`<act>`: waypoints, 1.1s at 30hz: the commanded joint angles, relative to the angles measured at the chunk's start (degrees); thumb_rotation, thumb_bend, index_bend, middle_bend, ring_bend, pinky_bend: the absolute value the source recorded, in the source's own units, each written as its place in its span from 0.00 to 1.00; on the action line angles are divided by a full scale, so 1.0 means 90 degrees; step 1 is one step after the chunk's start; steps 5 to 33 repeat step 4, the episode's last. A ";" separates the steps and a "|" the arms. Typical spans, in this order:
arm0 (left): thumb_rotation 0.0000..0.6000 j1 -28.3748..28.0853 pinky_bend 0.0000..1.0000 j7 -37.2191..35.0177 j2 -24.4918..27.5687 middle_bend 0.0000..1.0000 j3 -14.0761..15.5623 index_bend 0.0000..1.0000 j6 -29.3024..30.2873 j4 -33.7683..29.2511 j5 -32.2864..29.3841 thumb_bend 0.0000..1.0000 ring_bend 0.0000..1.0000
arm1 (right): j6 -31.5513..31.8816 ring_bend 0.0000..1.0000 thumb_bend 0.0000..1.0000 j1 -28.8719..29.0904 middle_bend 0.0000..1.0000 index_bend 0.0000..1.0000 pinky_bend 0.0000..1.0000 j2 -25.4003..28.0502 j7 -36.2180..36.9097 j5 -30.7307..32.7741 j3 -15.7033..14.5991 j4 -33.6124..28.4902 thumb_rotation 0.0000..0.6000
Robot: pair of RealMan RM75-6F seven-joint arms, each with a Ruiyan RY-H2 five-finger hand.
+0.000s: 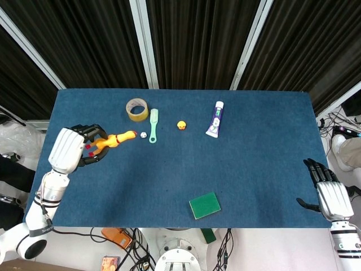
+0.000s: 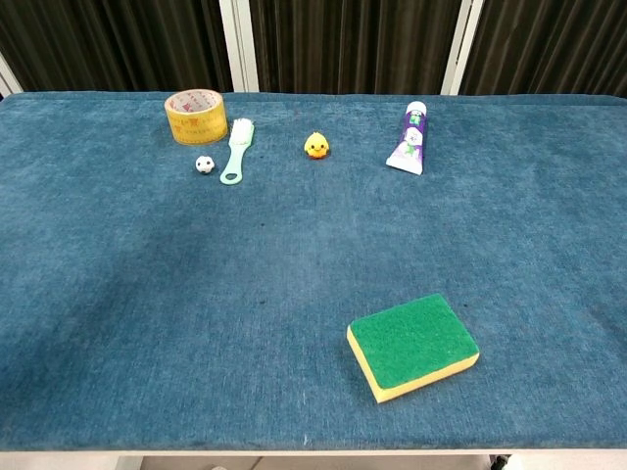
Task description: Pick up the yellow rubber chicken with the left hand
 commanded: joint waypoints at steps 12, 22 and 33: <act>1.00 0.0123 0.67 -0.0242 0.0236 0.69 -0.0076 0.68 0.0073 -0.0184 -0.0139 0.49 0.63 | 0.0008 0.16 0.21 -0.0005 0.13 0.08 0.22 0.0000 0.0006 -0.0003 -0.0002 -0.0003 1.00; 1.00 0.0123 0.67 -0.0242 0.0236 0.69 -0.0076 0.68 0.0073 -0.0184 -0.0139 0.49 0.63 | 0.0008 0.16 0.21 -0.0005 0.13 0.08 0.22 0.0000 0.0006 -0.0003 -0.0002 -0.0003 1.00; 1.00 0.0123 0.67 -0.0242 0.0236 0.69 -0.0076 0.68 0.0073 -0.0184 -0.0139 0.49 0.63 | 0.0008 0.16 0.21 -0.0005 0.13 0.08 0.22 0.0000 0.0006 -0.0003 -0.0002 -0.0003 1.00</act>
